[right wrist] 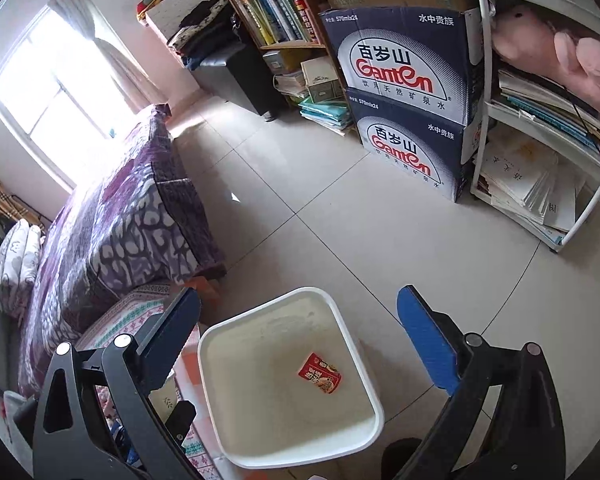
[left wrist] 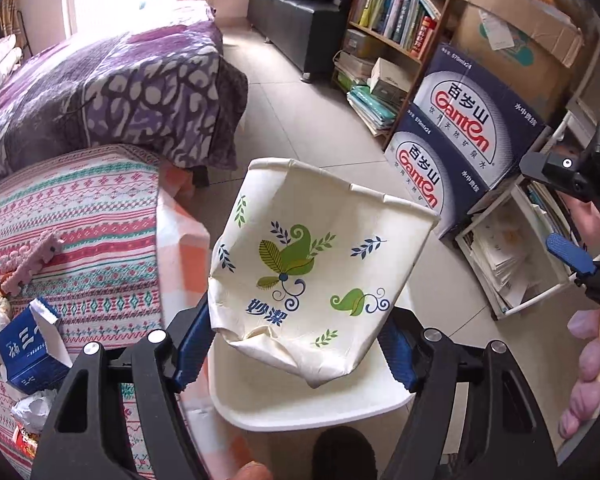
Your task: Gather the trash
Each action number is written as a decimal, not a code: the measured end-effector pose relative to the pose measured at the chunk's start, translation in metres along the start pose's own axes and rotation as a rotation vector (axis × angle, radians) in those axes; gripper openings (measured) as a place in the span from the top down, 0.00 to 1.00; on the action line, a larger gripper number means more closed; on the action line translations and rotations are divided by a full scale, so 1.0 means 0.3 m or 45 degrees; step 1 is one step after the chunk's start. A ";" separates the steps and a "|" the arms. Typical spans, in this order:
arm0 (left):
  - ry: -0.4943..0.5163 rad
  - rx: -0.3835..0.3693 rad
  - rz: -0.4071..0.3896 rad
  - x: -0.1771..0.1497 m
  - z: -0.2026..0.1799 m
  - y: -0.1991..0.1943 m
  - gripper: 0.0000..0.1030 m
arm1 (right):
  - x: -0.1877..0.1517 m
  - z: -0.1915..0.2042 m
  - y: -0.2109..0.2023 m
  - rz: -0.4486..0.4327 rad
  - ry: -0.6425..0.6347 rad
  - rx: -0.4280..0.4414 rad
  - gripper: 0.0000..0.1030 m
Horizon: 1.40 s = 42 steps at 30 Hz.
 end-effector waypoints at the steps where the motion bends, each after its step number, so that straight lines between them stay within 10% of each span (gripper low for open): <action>1: 0.012 -0.006 -0.002 0.015 -0.017 -0.002 0.20 | 0.007 -0.013 -0.008 -0.011 0.015 -0.003 0.08; 11: 0.063 0.050 -0.067 0.056 -0.033 -0.059 0.18 | 0.031 -0.057 -0.045 -0.090 0.044 -0.060 0.07; 26: -0.058 0.226 -0.081 -0.028 0.291 -0.097 0.17 | -0.076 0.165 -0.006 -0.139 -0.181 -0.209 0.07; 42: 0.008 0.523 0.281 -0.241 0.750 -0.033 0.12 | -0.284 0.502 0.131 0.029 -0.417 -0.125 0.07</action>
Point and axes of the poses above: each gripper's, at about its wrist camera, not at the fingertips, and y roughly the way its jaws point, z to its left, x to its top, the point moved 9 cm from there along y, roughly the way its jaws point, and after that the axes turned 13 degrees about z, right-handed, at the moved point
